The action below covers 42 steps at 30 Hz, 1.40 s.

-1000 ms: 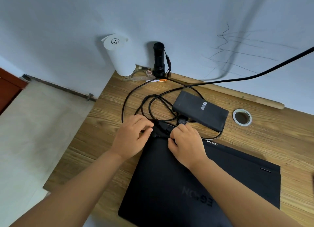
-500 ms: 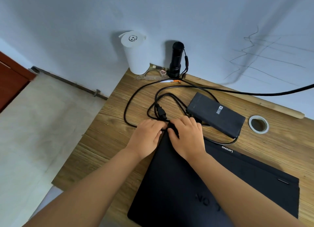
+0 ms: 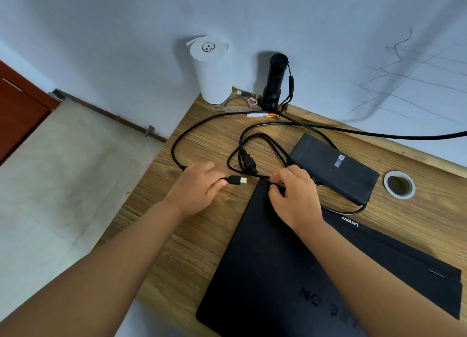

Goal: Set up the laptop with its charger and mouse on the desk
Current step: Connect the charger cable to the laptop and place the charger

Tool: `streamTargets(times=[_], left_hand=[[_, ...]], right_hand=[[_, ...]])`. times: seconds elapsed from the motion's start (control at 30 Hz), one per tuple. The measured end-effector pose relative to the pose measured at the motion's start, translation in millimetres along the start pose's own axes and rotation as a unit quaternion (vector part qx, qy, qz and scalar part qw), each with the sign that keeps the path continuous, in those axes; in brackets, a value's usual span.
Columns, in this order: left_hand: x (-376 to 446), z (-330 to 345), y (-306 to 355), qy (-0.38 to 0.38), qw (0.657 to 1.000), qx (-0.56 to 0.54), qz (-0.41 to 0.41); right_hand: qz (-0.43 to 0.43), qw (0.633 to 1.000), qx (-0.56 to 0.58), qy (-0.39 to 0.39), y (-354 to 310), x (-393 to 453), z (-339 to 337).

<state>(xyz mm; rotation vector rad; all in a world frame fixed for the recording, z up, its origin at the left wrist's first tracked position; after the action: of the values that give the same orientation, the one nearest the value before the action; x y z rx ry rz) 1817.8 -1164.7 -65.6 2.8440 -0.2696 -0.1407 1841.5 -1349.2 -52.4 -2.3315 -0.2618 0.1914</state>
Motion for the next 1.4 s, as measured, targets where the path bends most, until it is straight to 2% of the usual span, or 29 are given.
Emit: streamTargets(times=[0.2, 0.37, 0.67, 0.97, 1.4], left_hand=[[-5, 2, 3, -0.032, 0.999, 0.011, 0.038], [-14, 15, 10, -0.082, 0.994, -0.033, 0.065], [-12, 24, 10, -0.073, 0.995, -0.004, 0.068], [-10, 33, 17, -0.038, 0.995, 0.027, 0.085], [-2, 35, 26, -0.087, 0.989, 0.016, 0.115]], right_hand=[[-0.031, 0.998, -0.029, -0.035, 1, -12, 3], [-0.049, 0.995, -0.049, -0.071, -9, -16, 12], [0.029, 0.988, -0.038, -0.149, -2, -10, 24], [0.027, 0.989, -0.028, -0.142, -3, -10, 23], [0.035, 0.988, -0.023, -0.146, -2, -11, 26]])
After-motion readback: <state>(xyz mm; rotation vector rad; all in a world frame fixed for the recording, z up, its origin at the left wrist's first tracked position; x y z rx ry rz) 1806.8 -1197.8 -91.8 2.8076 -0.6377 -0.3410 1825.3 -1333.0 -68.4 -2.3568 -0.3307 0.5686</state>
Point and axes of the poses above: each hand's wrist, its own x-axis towards the middle knuckle, its own z-axis out of the palm, y = z × x, the point moved 8 cm from there along x, towards the middle knuckle, and after that the axes turned 10 degrees about x, right-handed, at the moved point
